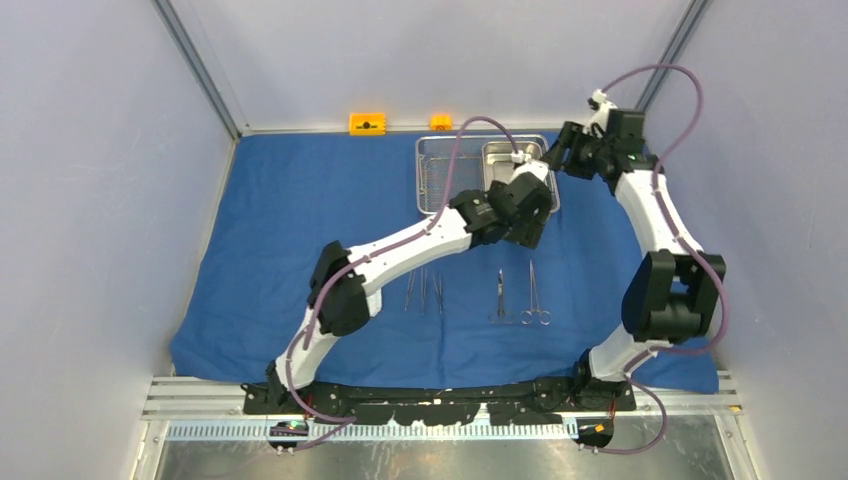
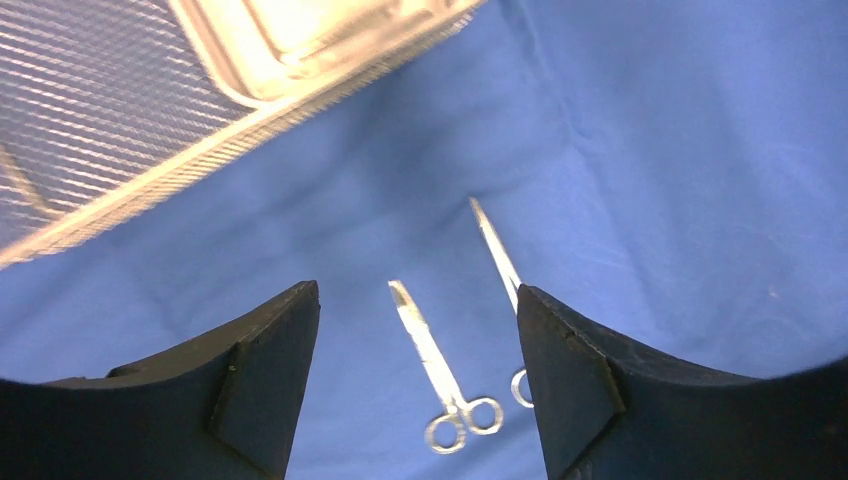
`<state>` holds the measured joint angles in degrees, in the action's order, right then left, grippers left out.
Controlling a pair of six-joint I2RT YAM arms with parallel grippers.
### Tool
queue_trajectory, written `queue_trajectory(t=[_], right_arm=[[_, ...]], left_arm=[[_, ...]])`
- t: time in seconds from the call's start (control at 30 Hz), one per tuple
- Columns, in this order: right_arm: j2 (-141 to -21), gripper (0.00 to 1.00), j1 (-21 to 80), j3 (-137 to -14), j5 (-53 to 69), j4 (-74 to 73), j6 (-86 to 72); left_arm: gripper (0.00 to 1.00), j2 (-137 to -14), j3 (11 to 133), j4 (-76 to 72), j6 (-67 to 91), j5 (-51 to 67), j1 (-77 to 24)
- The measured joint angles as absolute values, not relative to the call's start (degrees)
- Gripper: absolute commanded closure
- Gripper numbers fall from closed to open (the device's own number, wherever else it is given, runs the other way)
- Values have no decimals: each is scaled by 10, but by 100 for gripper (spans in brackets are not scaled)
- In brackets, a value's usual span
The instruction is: Open and lay out the surgical kit
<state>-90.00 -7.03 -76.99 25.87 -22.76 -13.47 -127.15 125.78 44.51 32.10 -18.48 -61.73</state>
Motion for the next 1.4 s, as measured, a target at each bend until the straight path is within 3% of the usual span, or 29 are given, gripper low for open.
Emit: queue_trajectory(t=[0.27, 0.63, 0.83, 1.07, 1.4], right_arm=[[-1077, 41, 18, -928, 140, -262, -77], [-1299, 43, 50, -1138, 36, -367, -33], [-1339, 42, 53, -1192, -10, -423, -18], [-1352, 41, 55, -1223, -36, -456, -1], [-1380, 25, 67, -1226, -33, -469, -13]], left_arm=[[27, -1153, 1160, 401, 193, -161, -526], [31, -1134, 1137, 401, 131, -8, -379], [31, -1154, 1157, 400, 152, 109, -314], [31, -1192, 1165, 400, 176, 163, -270], [32, -1203, 1172, 400, 189, 197, -269]])
